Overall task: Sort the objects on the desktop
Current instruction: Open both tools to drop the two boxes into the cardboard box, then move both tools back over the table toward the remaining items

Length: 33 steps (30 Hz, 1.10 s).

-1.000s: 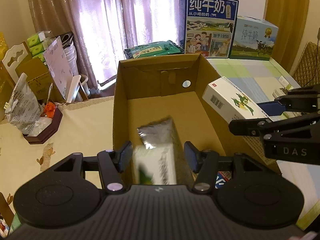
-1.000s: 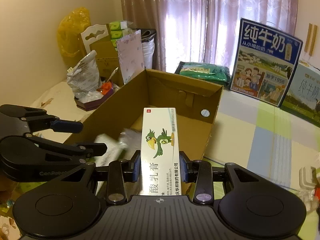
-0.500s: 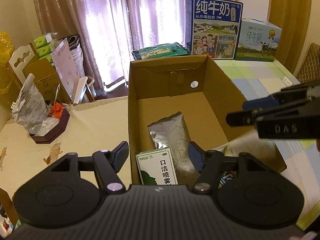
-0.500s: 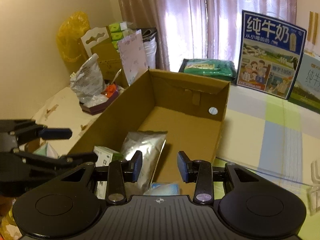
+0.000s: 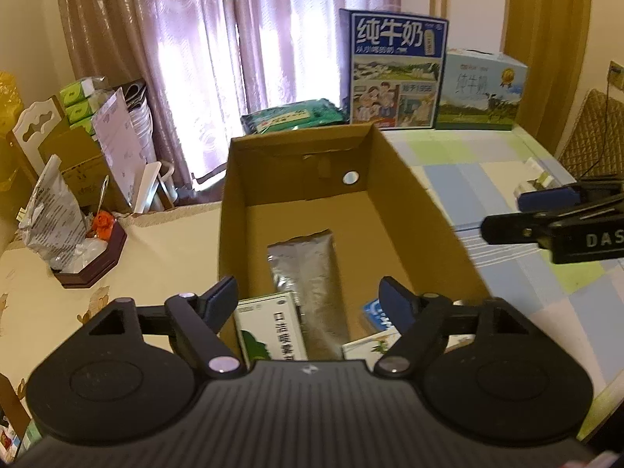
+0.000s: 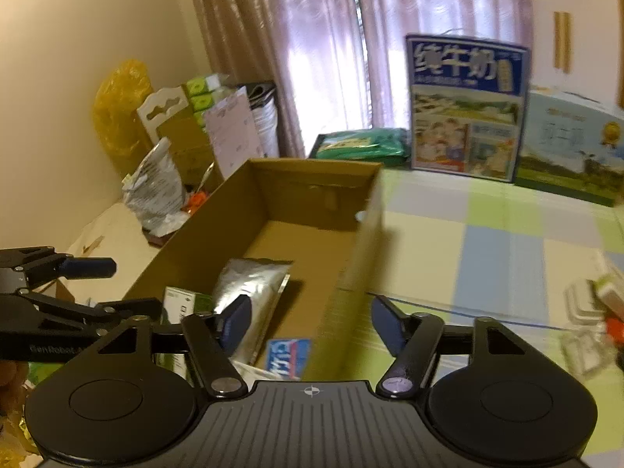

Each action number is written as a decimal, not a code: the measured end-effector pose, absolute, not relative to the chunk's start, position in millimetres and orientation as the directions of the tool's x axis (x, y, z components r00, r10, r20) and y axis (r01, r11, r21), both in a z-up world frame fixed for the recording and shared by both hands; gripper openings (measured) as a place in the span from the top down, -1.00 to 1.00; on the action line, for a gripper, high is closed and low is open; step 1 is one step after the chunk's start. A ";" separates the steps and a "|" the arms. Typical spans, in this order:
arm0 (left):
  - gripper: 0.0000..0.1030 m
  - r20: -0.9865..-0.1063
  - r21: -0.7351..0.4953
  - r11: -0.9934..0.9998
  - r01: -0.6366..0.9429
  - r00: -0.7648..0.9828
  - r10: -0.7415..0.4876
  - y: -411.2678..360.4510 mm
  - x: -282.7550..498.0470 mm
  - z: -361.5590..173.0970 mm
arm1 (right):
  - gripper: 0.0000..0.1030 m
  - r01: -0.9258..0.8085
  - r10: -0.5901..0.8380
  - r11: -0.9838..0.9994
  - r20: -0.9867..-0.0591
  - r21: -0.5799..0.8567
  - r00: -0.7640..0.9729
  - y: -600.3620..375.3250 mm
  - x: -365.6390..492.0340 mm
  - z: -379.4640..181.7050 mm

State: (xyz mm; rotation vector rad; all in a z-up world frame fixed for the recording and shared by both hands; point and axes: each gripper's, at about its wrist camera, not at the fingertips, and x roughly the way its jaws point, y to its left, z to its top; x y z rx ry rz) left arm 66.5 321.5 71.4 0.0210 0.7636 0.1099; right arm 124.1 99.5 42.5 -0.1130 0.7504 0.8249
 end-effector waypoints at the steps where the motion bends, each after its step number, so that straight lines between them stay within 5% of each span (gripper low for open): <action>1: -0.47 -0.688 0.060 0.994 -0.087 0.718 0.104 317.1 65.8 73.2 | -0.36 -0.695 0.623 0.694 -0.641 0.188 0.449 91.5 122.4 44.9; 8: -0.57 -0.673 0.067 0.997 -0.040 0.736 0.074 276.3 63.9 87.0 | -0.73 -0.637 0.586 0.750 -0.626 0.179 0.514 22.0 116.6 52.5; 18: -0.78 -0.660 0.086 0.994 0.065 0.751 0.008 200.5 75.3 97.3 | -0.95 -0.534 0.512 0.827 -0.628 0.176 0.586 -77.0 118.1 49.0; 25: -0.97 -0.668 0.093 0.984 0.151 0.742 -0.051 148.8 92.0 90.5 | -0.96 -0.444 0.443 0.880 -0.630 0.168 0.638 -139.8 127.8 51.3; 33: -0.97 -0.696 0.070 0.970 0.233 0.708 -0.120 101.7 109.1 72.5 | -0.96 -0.360 0.365 0.922 -0.637 0.144 0.679 -200.4 139.5 49.5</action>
